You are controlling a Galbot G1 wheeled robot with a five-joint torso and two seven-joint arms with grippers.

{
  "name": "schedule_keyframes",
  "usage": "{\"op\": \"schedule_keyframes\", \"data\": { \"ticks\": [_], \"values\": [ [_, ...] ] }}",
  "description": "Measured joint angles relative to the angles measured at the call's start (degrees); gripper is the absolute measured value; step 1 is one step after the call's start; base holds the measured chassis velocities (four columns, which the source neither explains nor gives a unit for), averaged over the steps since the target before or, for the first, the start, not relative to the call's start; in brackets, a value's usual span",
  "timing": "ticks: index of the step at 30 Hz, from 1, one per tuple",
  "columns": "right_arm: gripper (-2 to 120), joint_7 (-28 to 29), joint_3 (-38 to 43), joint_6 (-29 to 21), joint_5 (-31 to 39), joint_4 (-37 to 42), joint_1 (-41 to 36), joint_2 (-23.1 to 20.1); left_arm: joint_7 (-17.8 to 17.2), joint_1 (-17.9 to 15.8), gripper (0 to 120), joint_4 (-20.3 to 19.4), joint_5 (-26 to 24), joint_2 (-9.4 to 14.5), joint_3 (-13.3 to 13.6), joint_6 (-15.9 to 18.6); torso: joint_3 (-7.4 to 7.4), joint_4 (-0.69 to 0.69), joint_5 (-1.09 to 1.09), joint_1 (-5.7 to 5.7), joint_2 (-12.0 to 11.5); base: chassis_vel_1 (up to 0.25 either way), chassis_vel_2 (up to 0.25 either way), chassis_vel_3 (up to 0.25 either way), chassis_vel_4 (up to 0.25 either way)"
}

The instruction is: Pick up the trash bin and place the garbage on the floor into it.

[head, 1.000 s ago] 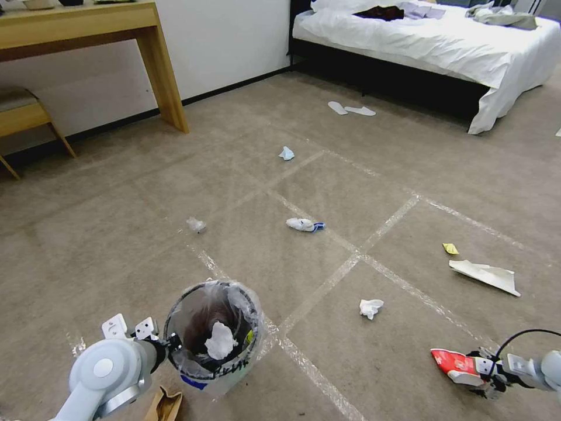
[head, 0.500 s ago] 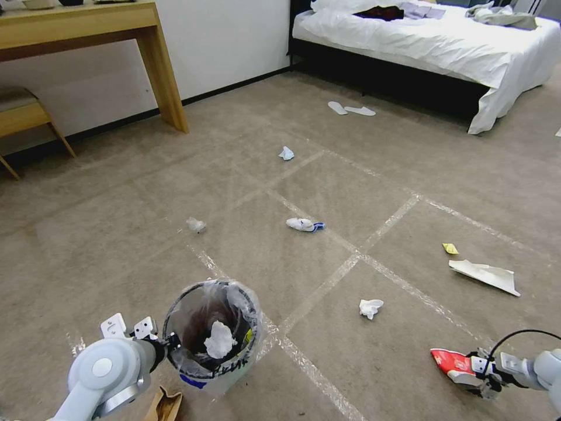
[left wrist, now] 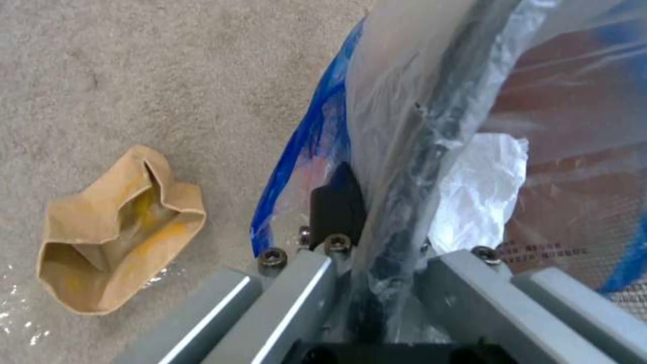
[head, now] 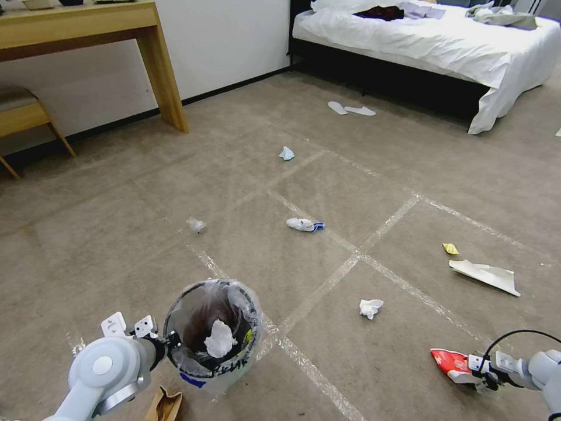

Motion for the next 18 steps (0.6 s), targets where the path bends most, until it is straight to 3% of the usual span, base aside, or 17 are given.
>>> {"op": "schedule_keyframes", "data": {
  "ticks": [8,9,16,18],
  "values": [
    [33,-0.01,0.92,0.53,0.45,1.14,-0.79,0.17,0.0,-0.07,0,-0.09,-0.09,0.75,-0.22,-0.19,0.0,0.01,0.0,0.0,0.0,0.0,0.0,0.0,0.0],
    [23,-0.01,1.46,0.87,0.46,1.55,-1.31,0.01,0.01,-0.22,0,0.01,-0.1,0.76,-0.21,-0.22,0.0,0.01,0.0,0.0,0.0,0.0,0.0,0.0,0.0],
    [0,0.12,4.04,2.05,1.43,3.66,-4.6,-0.82,-0.06,-0.35,0,-0.05,-0.21,0.81,-0.12,-0.31,0.0,0.0,0.0,-0.01,0.0,0.0,0.0,0.0,0.0],
    [0,-0.14,4.51,2.28,2.46,4.15,-5.34,-0.99,-0.07,-0.34,0,-0.09,-0.23,0.82,-0.12,-0.31,0.0,0.0,0.0,0.0,0.0,0.0,0.0,0.0,0.0]
  ]
}}
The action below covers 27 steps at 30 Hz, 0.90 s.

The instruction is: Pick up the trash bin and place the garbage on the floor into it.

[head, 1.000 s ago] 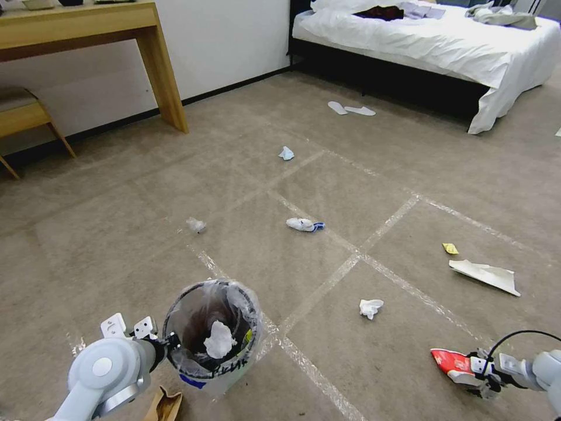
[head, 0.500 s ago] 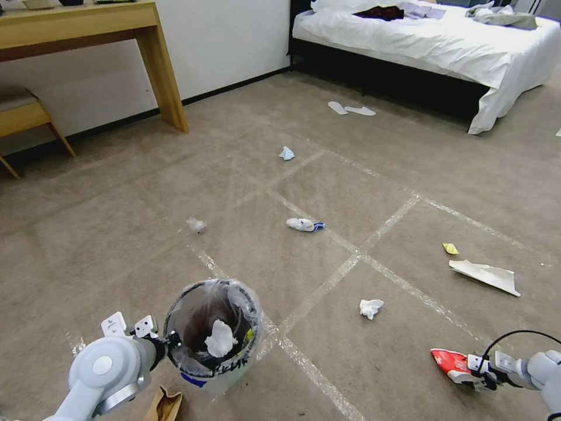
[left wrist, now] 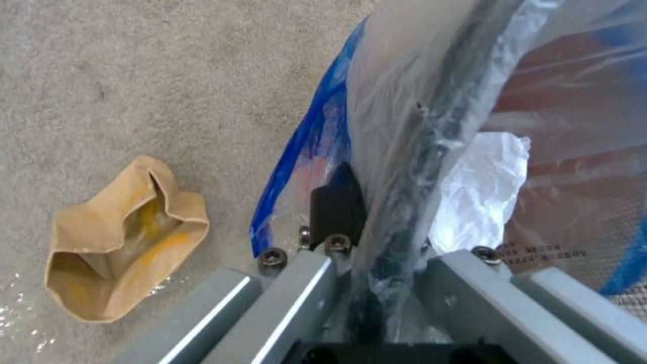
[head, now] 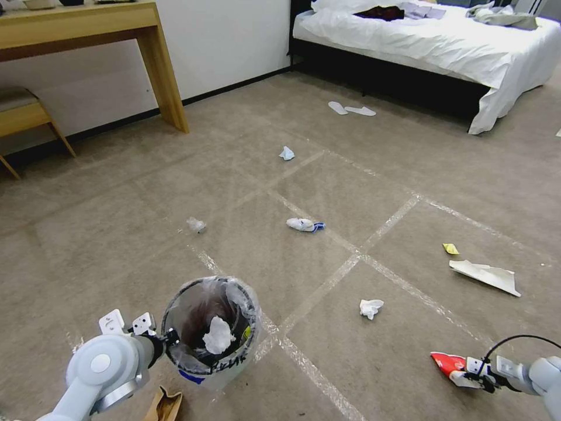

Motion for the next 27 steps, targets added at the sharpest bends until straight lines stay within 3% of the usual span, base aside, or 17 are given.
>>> {"op": "schedule_keyframes", "data": {
  "ticks": [4,7,10,13,14,15,17,18,20,21,22,25,27],
  "values": [
    [0,-0.55,0.76,1.29,3.38,0.63,-1.11,-0.42,0.0,-0.1,0,0.09,-0.05,0.0,0.0,-0.01,0.0,-0.02,0.01,0.0,0.0,0.0,0.0,0.0,0.0],
    [0,-2.9,2.71,2.09,15.27,4.81,-2.3,-2.07,0.02,-0.31,0,0.28,-0.09,0.12,0.19,-0.02,0.0,0.02,0.01,0.0,0.0,0.0,0.0,0.0,0.0],
    [0,-3.34,3.13,2.1,18.2,6.54,-2.95,-2.75,0.02,-0.37,0,0.28,-0.1,0.16,0.29,-0.02,0.0,0.04,0.01,0.0,0.0,0.0,0.0,0.0,0.0],
    [0,-4.05,5.8,1.14,35.91,21.43,-8.03,-7.97,-0.09,-1.12,0,0.04,-0.44,0.31,0.87,-0.02,0.0,-0.05,-0.02,0.0,0.0,0.0,0.0,0.0,0.0],
    [0,-4.05,5.8,1.14,35.91,21.43,-8.03,-7.97,-0.09,-1.12,0,0.04,-0.44,0.31,0.87,-0.02,0.0,-0.05,-0.02,0.0,0.0,0.0,0.0,0.0,0.0],
    [0,-3.81,7.32,0.46,42.76,27.18,-9.16,-9.23,-0.1,-1.36,0,-0.03,-0.59,0.32,1.02,-0.02,0.0,-0.05,-0.01,0.0,0.0,0.0,0.0,0.0,0.0],
    [0,-3.04,9.18,-0.05,49.38,32.3,-9.86,-10.13,-0.12,-1.46,0,-0.1,-0.63,0.32,1.07,-0.02,0.0,0.0,0.02,0.0,0.0,0.0,0.0,0.0,0.0],
    [0,-3.04,9.18,-0.05,49.38,32.3,-9.86,-10.13,-0.12,-1.46,0,-0.1,-0.63,0.32,1.07,-0.02,0.0,0.0,0.02,0.0,0.0,0.0,0.0,0.0,0.0],
    [0,-0.75,12.19,-0.81,60.72,41.95,-8.73,-10.75,-0.3,-0.89,0,-0.33,-0.63,0.22,0.76,-0.03,0.0,0.03,-0.05,0.0,0.0,0.0,0.0,0.0,0.0],
    [0,-0.75,12.19,-0.81,60.72,41.95,-8.73,-10.75,-0.3,-0.89,0,-0.33,-0.63,0.22,0.76,-0.03,0.0,0.03,-0.05,0.0,0.0,0.0,0.0,0.0,0.0],
    [0,0.32,13.79,-0.8,65.22,46.19,-7.37,-10.75,-0.38,-0.83,0,-0.36,-0.61,0.26,0.65,-0.09,0.0,0.06,0.03,0.0,0.0,0.0,0.0,0.0,0.0],
    [0,1.49,16.23,-2.67,71.49,52.19,-6.23,-11.09,-0.45,-1.22,0,-0.34,-0.84,0.39,0.68,-0.15,0.01,0.05,-0.04,0.0,0.0,0.0,0.0,0.0,0.0],
    [0,1.88,17.99,-5.69,78.15,57.74,-5.85,-11.57,-0.44,-1.69,0,-0.05,-1.17,0.43,0.74,-0.23,0.0,-0.03,-0.02,0.0,0.0,0.0,0.0,0.0,0.0]
  ]
}}
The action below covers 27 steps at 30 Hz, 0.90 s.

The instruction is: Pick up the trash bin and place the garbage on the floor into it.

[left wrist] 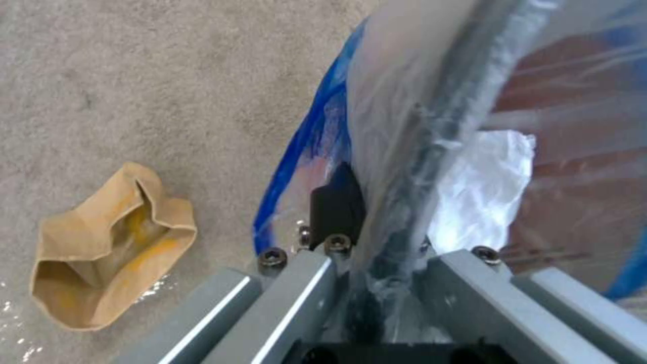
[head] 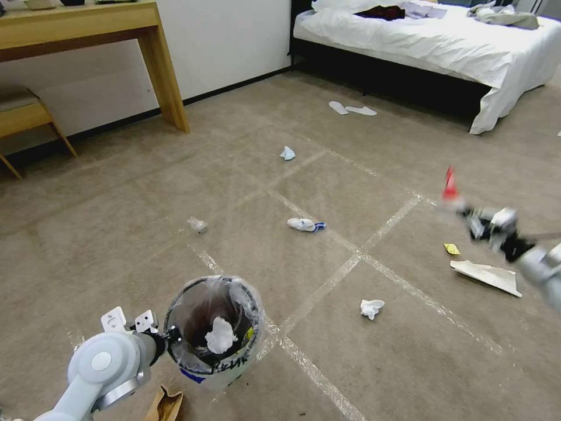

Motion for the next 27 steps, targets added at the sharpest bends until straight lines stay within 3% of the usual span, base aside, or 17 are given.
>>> {"op": "schedule_keyframes", "data": {
  "ticks": [6,11,14,19,27],
  "values": [
    [0,-2.06,-0.83,-3.37,8.59,11.79,0.13,-1.7,1.22,-0.47,0,0.64,0.11,-0.47,0.16,-0.14,0.0,0.02,0.0,0.0,0.0,0.0,0.0,0.0,0.0],
    [0,-2.68,-4.03,-5.75,9.82,19.22,2.19,-1.87,1.27,-1.05,0,1.13,0.2,-0.88,0.38,-0.26,0.0,0.04,0.01,0.0,0.0,0.0,0.0,0.0,0.0],
    [0,-2.77,-12.01,-6.93,9.58,23.96,8.43,-1.34,1.31,-1.38,0,1.25,0.16,-0.95,0.61,-0.27,0.0,0.02,0.01,0.0,0.0,0.0,0.0,0.0,0.0],
    [0,-4.14,-23.97,-7.42,8.72,25.02,17.06,1.48,1.27,-1.63,0,1.4,0.12,-1.06,0.62,-0.28,0.0,0.04,0.0,0.0,0.0,0.0,0.0,0.0,0.0],
    [0,-5.43,-37.45,-7.43,6.33,23.35,23.9,7.97,1.13,-1.67,0,1.95,0.15,-1.38,0.48,-0.3,0.01,0.04,0.0,0.0,0.0,0.0,0.0,0.0,0.0]
  ]
}}
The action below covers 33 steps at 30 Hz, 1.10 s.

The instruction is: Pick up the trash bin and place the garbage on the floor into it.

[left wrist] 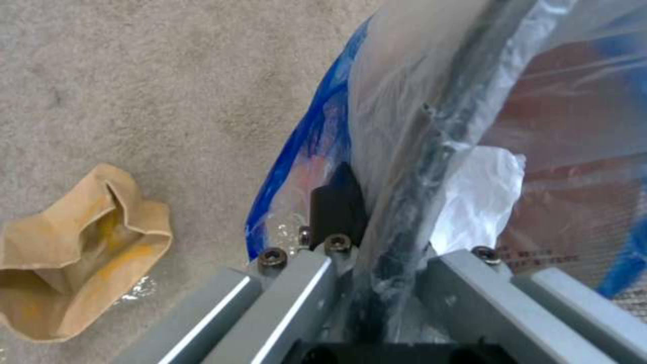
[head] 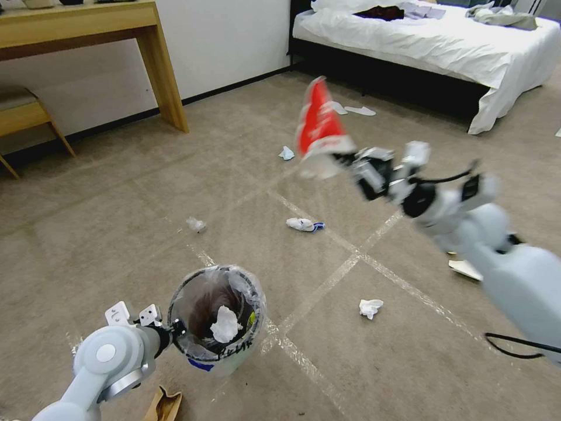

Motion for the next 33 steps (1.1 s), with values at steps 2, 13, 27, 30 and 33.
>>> {"op": "schedule_keyframes", "data": {
  "ticks": [2,13,27,30,33],
  "values": [
    [0,-0.04,-3.61,0.0,-0.51,-0.23,1.49,1.78,-0.06,0.0,0,0.11,0.01,0.06,-0.1,-0.02,0.0,0.0,0.01,0.0,0.0,0.0,0.0,0.0,0.0],
    [0,-2.95,-15.58,1.1,-4.17,-4.79,5.5,6.14,-0.42,0.15,0,0.19,0.09,-0.37,-0.21,-0.2,-0.01,-0.01,0.01,0.0,0.0,0.0,0.0,0.0,0.0],
    [0,-7.03,-19.94,2.05,-9.34,-5.58,2.37,4.83,-0.6,0.25,0,-0.01,0.1,-0.72,-0.48,-0.26,-0.01,-0.02,0.02,-0.01,0.0,0.0,0.0,0.0,0.0],
    [0,-7.51,-20.0,2.3,-10.6,-5.79,1.29,4.72,-0.62,0.48,0,-0.26,0.1,-0.68,-0.6,-0.26,-0.01,-0.01,0.02,-0.01,0.0,0.0,0.0,0.0,0.0],
    [0,-7.58,-20.01,2.33,-11.12,-5.57,0.53,4.52,-0.77,0.69,0,-0.59,0.08,-0.67,-0.73,-0.28,-0.01,-0.01,0.02,-0.01,0.0,0.0,0.0,0.0,0.0]
  ]
}}
